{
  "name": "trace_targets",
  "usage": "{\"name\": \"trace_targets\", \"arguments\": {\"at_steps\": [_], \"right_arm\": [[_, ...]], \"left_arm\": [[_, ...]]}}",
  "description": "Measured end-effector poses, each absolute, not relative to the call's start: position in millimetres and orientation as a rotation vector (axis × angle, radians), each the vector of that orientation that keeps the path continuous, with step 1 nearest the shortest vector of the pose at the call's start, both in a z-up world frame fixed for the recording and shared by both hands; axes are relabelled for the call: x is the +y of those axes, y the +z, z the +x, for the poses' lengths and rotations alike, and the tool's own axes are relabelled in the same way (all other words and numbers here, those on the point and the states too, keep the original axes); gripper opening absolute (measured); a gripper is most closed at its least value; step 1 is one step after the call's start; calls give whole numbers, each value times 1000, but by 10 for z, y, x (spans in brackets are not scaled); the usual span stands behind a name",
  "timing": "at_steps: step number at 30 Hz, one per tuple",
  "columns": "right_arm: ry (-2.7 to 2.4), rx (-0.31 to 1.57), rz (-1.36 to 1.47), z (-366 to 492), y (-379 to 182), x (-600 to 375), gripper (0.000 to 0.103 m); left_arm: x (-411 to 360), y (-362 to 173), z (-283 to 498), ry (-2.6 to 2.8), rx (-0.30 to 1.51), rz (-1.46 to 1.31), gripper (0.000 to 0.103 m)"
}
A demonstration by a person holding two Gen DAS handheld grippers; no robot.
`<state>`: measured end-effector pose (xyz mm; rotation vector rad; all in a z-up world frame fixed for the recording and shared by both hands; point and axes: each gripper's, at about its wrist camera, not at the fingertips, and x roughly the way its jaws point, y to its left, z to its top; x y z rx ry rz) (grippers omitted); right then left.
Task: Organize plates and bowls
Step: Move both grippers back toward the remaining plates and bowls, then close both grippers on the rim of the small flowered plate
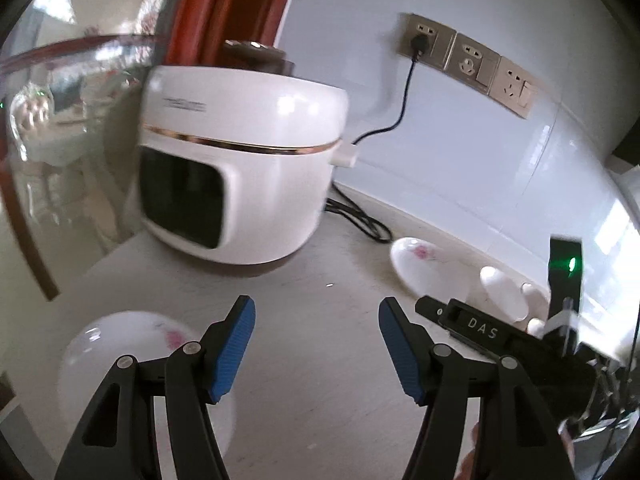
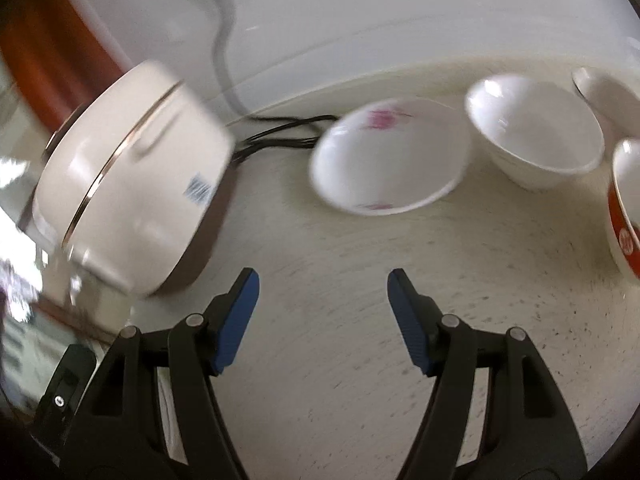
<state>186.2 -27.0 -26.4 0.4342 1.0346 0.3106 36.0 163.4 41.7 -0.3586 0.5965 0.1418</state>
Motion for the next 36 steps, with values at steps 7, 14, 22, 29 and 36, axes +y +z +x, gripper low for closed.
{"name": "trace_targets", "arguments": {"at_steps": [7, 14, 22, 29, 36], "right_arm": [[208, 1048, 586, 2165, -362, -569, 70], [172, 1067, 658, 2455, -510, -680, 70], [153, 1048, 684, 2516, -652, -766, 70], [138, 1025, 667, 2579, -689, -805, 70], [159, 1010, 658, 2604, -698, -798, 70]], "left_arm": [[1550, 345, 1049, 19, 697, -445, 65], [1451, 130, 1647, -48, 765, -496, 65], [1322, -179, 2175, -78, 832, -523, 63], [1185, -315, 2392, -97, 856, -511, 53], [1167, -451, 2564, -80, 913, -515, 41]]}}
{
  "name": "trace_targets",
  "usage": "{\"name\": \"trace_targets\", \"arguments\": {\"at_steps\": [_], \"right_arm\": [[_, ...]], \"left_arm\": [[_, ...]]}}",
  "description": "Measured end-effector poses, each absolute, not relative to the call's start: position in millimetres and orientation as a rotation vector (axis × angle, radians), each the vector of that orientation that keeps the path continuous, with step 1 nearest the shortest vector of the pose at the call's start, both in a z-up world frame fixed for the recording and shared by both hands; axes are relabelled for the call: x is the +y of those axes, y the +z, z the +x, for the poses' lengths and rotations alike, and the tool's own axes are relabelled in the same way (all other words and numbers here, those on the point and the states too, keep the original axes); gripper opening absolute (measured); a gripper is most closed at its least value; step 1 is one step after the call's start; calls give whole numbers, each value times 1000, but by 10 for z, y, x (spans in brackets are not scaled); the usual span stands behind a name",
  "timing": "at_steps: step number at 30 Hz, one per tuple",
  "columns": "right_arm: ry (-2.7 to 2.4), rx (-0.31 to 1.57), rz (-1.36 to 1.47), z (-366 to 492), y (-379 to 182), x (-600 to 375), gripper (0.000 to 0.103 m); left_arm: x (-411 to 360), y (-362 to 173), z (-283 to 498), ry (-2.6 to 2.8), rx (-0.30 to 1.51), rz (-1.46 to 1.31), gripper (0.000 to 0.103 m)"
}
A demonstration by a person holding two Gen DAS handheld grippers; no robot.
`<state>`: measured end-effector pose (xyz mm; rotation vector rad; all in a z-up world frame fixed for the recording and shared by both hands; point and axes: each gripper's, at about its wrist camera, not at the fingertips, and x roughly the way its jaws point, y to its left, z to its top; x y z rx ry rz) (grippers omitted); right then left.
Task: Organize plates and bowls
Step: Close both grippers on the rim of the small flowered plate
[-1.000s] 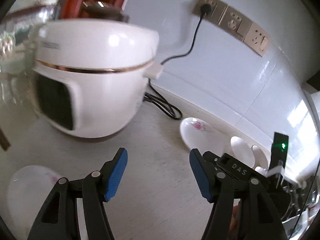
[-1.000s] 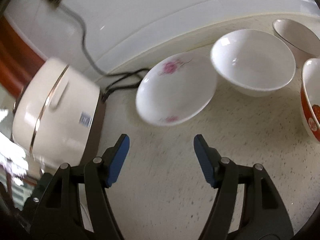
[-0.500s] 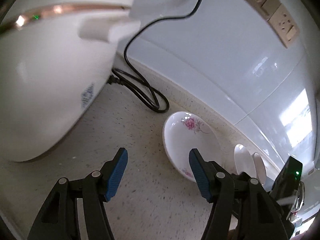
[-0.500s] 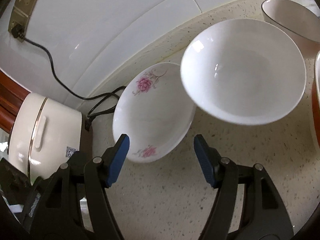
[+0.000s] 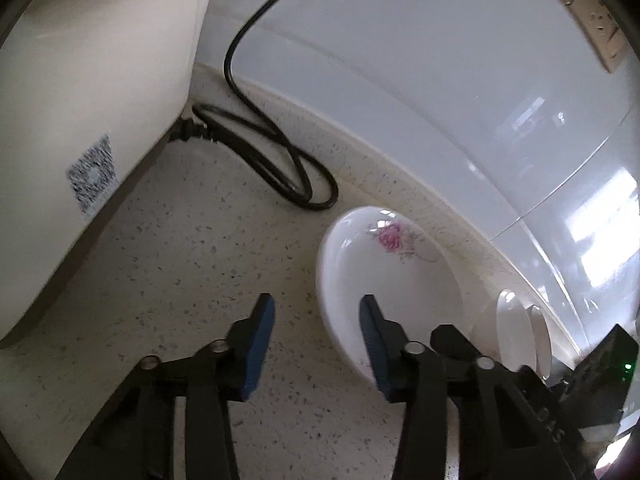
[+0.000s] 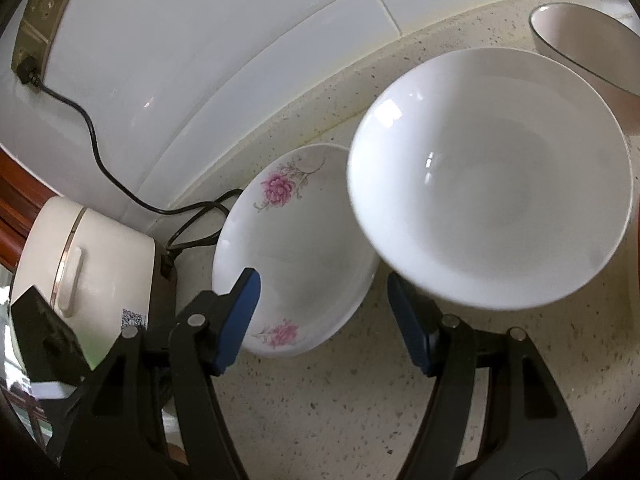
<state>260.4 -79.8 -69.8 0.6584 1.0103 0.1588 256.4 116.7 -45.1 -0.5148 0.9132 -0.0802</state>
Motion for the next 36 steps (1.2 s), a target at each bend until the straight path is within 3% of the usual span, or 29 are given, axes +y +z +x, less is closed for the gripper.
{"name": "trace_targets", "arguments": {"at_steps": [5, 7, 12, 25, 31, 36], "right_arm": [[162, 1016, 635, 2645, -710, -756, 62], [162, 1019, 633, 2664, -722, -744, 59], [166, 1025, 628, 2672, -724, -746, 57], [190, 1052, 567, 2690, -713, -654, 57], [193, 1087, 458, 2682, -710, -482, 38], [221, 1111, 359, 2586, -703, -389, 28]], "left_arm": [[1146, -542, 2623, -98, 938, -518, 36], [1133, -548, 2621, -103, 945, -514, 25], [1079, -535, 2623, -126, 951, -495, 13], [1229, -541, 2288, -122, 966, -494, 13], [1330, -532, 2041, -118, 959, -499, 13], [1385, -533, 1934, -109, 960, -493, 13]]}}
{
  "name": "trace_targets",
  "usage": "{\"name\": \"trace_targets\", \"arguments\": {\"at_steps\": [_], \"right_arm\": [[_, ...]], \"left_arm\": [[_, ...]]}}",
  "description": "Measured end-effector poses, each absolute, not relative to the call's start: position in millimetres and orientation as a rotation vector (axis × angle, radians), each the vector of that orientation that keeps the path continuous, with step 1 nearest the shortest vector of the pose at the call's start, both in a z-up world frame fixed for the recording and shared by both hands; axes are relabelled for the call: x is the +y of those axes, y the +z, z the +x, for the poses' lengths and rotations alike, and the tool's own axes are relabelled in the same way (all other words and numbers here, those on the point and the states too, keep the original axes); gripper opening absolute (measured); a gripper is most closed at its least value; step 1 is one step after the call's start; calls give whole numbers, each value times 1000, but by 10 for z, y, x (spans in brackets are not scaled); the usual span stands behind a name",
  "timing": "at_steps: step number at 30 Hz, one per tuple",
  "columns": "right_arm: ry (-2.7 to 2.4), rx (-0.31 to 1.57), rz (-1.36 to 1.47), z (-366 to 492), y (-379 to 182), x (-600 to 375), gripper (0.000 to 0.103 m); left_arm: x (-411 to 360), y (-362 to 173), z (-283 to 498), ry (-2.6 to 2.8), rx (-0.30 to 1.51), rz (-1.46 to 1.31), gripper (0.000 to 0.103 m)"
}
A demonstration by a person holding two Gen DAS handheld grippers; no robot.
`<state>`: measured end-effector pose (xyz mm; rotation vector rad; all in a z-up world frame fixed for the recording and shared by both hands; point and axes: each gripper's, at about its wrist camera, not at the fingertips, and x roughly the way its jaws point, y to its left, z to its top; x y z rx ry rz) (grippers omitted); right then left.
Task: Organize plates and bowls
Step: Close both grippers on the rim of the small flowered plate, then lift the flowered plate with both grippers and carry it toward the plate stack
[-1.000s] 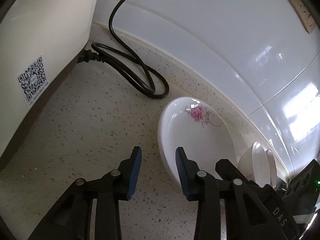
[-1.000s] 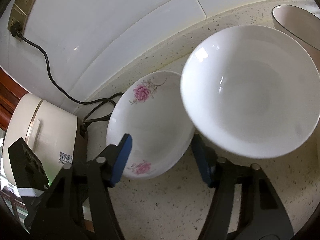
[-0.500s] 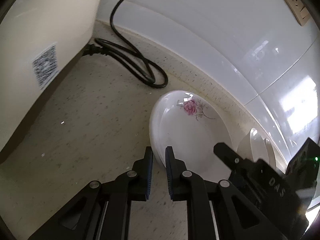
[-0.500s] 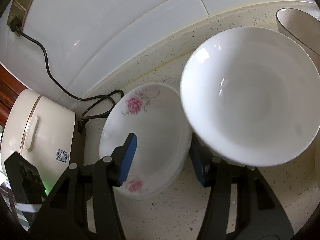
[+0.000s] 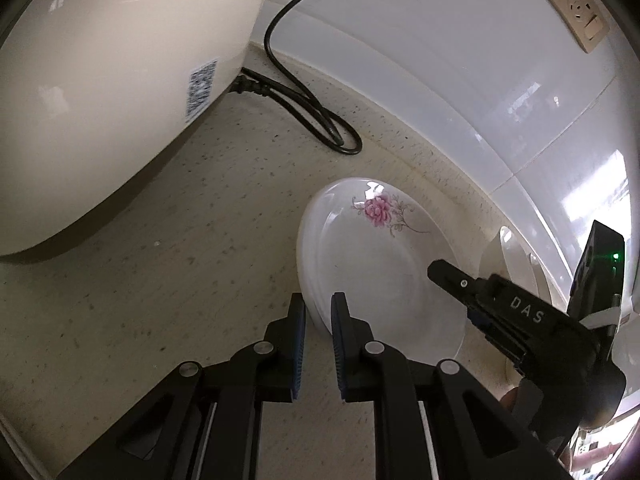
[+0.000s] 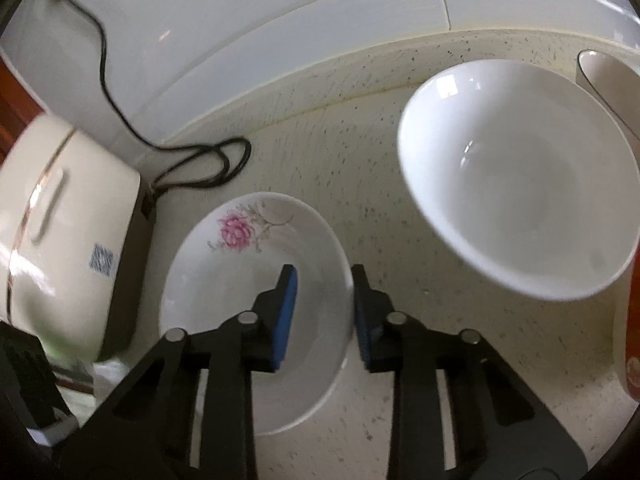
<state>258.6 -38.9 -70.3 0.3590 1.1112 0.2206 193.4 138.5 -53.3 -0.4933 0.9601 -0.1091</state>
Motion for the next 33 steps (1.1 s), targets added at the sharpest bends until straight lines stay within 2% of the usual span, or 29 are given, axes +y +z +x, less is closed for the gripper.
{"name": "trace_targets", "arguments": {"at_steps": [7, 15, 27, 33], "right_arm": [[285, 1140, 239, 2380, -680, -364, 20], [316, 1122, 230, 2072, -622, -465, 20], [408, 1019, 238, 1754, -366, -458, 20], [434, 1032, 240, 1716, -414, -454, 20]], "left_arm": [[1433, -525, 1698, -97, 960, -481, 13], [1422, -482, 1375, -100, 940, -464, 13], [1468, -333, 897, -44, 817, -480, 13], [1430, -386, 686, 12, 795, -485, 13]]}}
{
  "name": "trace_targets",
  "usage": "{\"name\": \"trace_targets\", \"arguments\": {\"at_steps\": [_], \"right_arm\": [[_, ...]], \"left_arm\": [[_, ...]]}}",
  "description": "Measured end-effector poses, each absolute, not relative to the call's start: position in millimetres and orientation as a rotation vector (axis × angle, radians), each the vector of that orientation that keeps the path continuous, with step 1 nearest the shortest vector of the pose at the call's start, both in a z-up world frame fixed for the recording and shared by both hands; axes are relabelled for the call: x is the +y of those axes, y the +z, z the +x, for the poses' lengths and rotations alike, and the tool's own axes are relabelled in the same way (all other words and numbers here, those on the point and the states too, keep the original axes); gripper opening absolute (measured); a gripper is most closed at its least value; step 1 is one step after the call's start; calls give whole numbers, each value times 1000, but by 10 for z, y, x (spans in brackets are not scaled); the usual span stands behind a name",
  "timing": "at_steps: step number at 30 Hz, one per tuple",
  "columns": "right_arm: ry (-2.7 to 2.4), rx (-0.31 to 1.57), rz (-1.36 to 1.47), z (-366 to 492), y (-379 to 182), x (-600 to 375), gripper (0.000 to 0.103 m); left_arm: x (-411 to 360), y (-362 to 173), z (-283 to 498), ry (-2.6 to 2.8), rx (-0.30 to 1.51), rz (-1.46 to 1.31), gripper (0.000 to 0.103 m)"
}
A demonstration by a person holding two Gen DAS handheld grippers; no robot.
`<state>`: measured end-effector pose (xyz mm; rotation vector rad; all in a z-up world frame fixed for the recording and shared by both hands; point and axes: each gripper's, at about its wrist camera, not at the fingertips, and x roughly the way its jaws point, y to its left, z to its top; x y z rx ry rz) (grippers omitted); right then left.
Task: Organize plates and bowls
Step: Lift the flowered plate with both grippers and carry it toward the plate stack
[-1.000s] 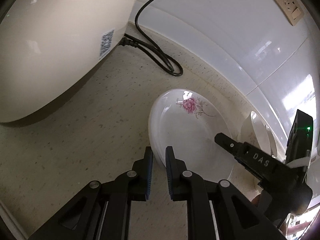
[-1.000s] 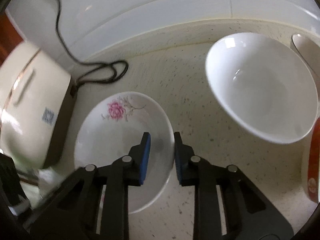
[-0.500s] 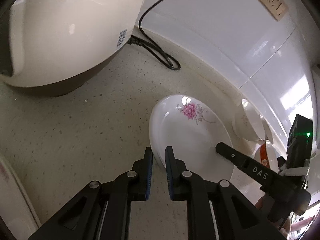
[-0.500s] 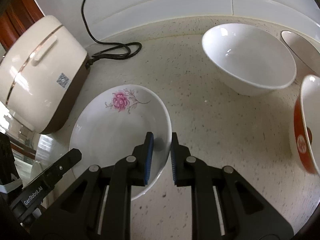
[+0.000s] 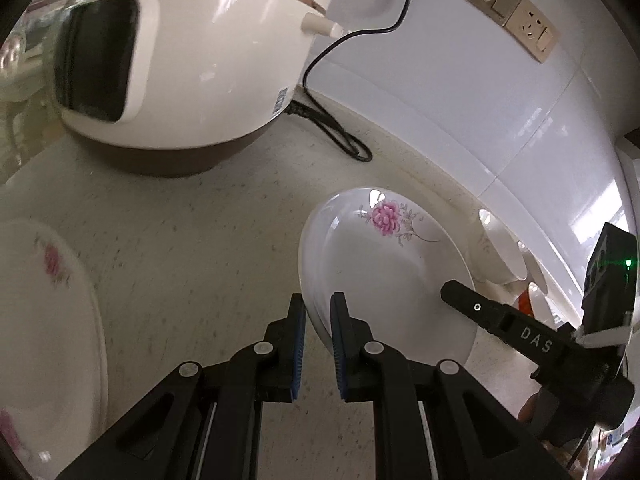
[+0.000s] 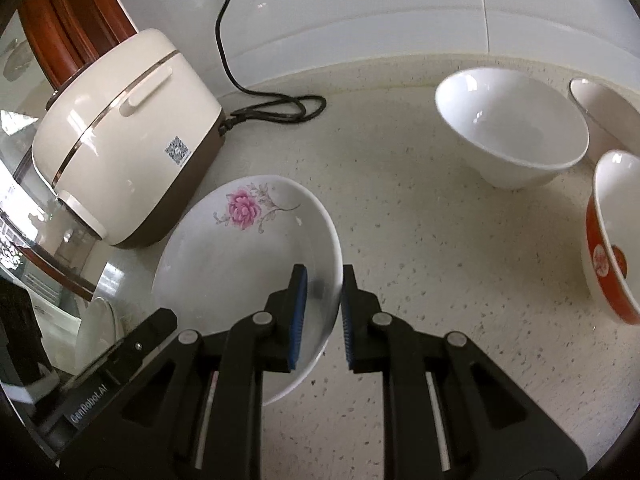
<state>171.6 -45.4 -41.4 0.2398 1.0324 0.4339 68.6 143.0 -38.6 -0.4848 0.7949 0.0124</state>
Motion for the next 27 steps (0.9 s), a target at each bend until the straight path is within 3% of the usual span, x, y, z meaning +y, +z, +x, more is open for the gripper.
{"name": "trace_targets", "arguments": {"at_steps": [20, 27], "right_arm": [[420, 1081, 165, 1771, -502, -376, 19], [415, 1070, 129, 1762, -477, -330, 20]], "left_arm": [[1314, -479, 664, 74, 793, -460, 14], [1268, -508, 647, 105, 774, -417, 19]]}}
